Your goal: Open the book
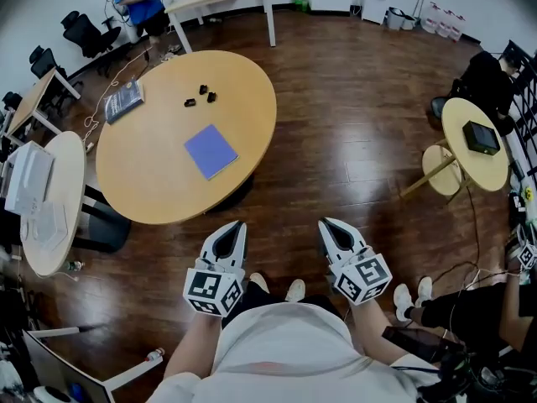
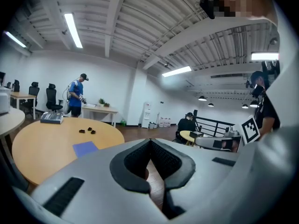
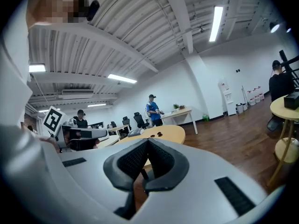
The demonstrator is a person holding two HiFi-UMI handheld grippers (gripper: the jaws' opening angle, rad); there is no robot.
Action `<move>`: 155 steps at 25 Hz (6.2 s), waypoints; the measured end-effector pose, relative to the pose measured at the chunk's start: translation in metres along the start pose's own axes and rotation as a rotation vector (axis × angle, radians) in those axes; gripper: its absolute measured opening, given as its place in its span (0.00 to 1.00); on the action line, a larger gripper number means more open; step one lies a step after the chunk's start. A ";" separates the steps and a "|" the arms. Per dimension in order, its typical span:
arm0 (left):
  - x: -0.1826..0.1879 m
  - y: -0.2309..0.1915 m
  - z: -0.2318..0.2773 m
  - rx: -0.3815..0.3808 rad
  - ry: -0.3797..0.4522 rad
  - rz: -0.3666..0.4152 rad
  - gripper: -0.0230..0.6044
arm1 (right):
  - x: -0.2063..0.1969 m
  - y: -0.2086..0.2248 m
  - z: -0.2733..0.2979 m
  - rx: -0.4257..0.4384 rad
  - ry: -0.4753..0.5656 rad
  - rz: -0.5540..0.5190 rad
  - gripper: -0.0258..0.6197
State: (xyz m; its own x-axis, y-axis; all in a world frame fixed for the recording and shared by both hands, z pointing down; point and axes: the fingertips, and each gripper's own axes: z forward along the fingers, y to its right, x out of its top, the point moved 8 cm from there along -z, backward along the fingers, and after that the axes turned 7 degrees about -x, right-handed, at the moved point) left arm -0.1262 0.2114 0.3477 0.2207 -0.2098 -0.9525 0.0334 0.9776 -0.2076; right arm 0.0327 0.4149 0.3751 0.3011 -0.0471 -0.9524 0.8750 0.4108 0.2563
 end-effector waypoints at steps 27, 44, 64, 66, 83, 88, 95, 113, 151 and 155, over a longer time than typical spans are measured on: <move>0.060 -0.173 0.156 0.072 0.094 -0.079 0.05 | 0.066 0.057 0.256 0.140 -0.081 -0.125 0.04; 0.052 -0.265 0.110 0.470 0.147 -0.223 0.05 | 0.065 0.002 0.406 0.509 -0.222 -0.177 0.04; 0.044 -0.252 0.181 0.834 0.134 -0.315 0.05 | 0.074 0.067 0.521 0.832 -0.343 -0.199 0.04; 0.043 -0.251 0.182 0.835 0.119 -0.308 0.05 | 0.071 0.062 0.521 0.850 -0.353 -0.203 0.04; -0.074 -0.275 0.258 0.552 -0.465 -0.140 0.12 | 0.031 0.061 0.503 0.805 -0.443 -0.213 0.04; -0.102 -0.278 0.285 0.447 -0.624 -0.079 0.17 | 0.022 0.073 0.499 0.761 -0.469 -0.206 0.04; -0.126 -0.278 0.311 0.402 -0.754 0.057 0.19 | 0.009 0.085 0.494 0.726 -0.505 -0.201 0.04; -0.137 -0.283 0.314 0.446 -0.779 -0.017 0.08 | 0.004 0.096 0.494 0.706 -0.518 -0.187 0.04; -0.045 -0.281 0.175 0.755 0.044 -0.567 0.05 | -0.007 0.028 0.516 0.801 -0.521 -0.205 0.04; -0.047 -0.282 0.151 0.815 0.066 -0.576 0.05 | -0.011 0.017 0.514 0.811 -0.525 -0.206 0.04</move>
State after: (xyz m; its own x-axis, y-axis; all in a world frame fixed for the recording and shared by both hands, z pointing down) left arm 0.0017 -0.0521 0.4844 -0.0931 -0.6308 -0.7704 0.7818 0.4328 -0.4488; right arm 0.2391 -0.0458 0.4747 0.0722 -0.5263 -0.8472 0.8650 -0.3899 0.3159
